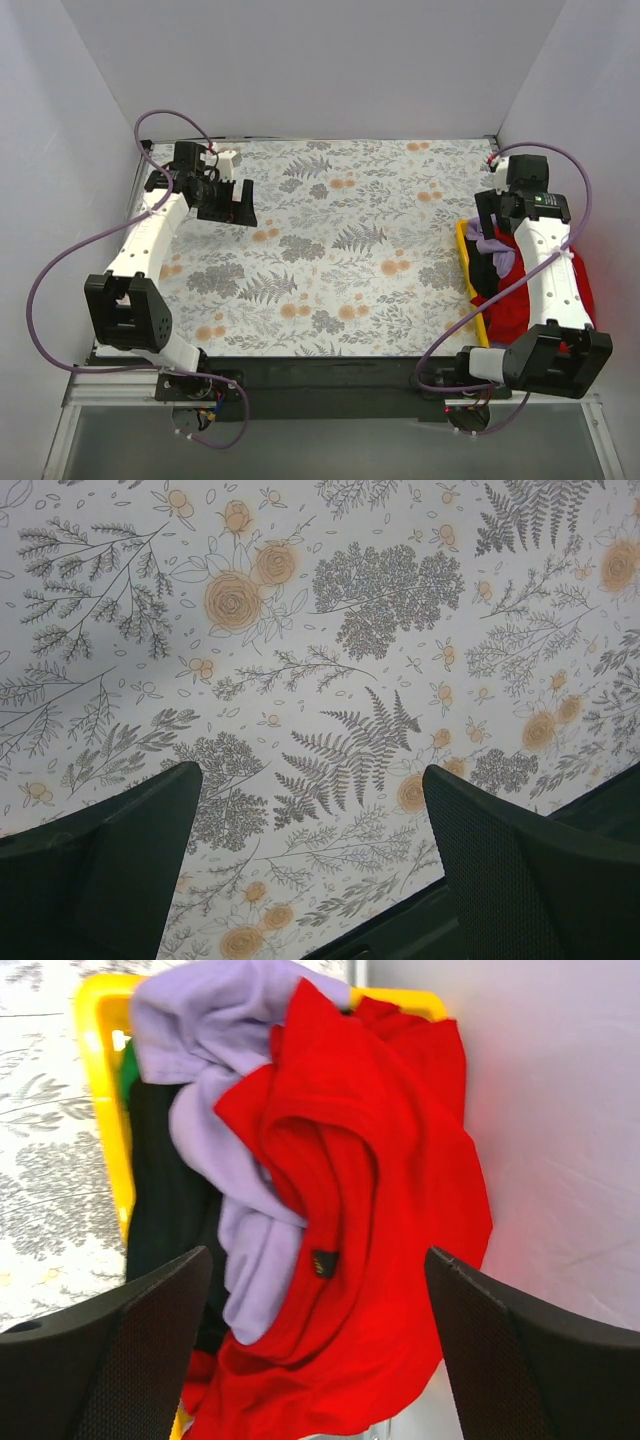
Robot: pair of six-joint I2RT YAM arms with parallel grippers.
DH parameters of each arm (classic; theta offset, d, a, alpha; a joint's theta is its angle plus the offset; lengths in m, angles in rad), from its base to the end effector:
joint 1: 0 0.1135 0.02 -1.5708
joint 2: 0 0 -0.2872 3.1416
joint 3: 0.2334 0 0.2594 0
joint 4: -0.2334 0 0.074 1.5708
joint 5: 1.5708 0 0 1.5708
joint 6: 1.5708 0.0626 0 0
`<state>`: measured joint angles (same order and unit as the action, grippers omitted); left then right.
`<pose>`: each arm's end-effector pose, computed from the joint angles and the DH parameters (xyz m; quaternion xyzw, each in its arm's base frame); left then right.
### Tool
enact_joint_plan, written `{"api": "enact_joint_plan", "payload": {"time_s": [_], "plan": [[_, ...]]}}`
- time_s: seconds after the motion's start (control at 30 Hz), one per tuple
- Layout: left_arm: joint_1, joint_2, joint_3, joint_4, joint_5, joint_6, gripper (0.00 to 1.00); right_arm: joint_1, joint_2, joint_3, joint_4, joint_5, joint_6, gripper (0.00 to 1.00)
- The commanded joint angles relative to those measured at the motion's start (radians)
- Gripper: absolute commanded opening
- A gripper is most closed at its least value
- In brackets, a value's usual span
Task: Fold and stack the t-shirts
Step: Grab the tshirt from the pile
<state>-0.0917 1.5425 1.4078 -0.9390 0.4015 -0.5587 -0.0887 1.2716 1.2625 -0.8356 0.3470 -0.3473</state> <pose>0.3291 -0.0548 0.3105 -0.1720 0.9354 -0.2602 0.1667 0.2735 -0.0457 0.3463 -0.0579 0.9210 -0.2332 0.3066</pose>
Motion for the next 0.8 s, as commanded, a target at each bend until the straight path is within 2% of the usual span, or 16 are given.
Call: {"api": "enact_joint_plan", "payload": {"time_s": [0.0,0.13,0.77], "plan": [[-0.017,0.005,0.039,-0.043,-0.015,-0.007,0.93,-0.061,0.012,0.038,0.032,0.024,0.013,0.92],[-0.020,0.008,0.034,-0.041,-0.021,-0.010,0.93,-0.111,0.028,0.028,0.052,0.026,-0.012,0.86],[-0.022,0.031,0.071,-0.047,-0.013,-0.014,0.93,-0.256,0.133,-0.034,0.055,-0.174,-0.067,0.89]]}}
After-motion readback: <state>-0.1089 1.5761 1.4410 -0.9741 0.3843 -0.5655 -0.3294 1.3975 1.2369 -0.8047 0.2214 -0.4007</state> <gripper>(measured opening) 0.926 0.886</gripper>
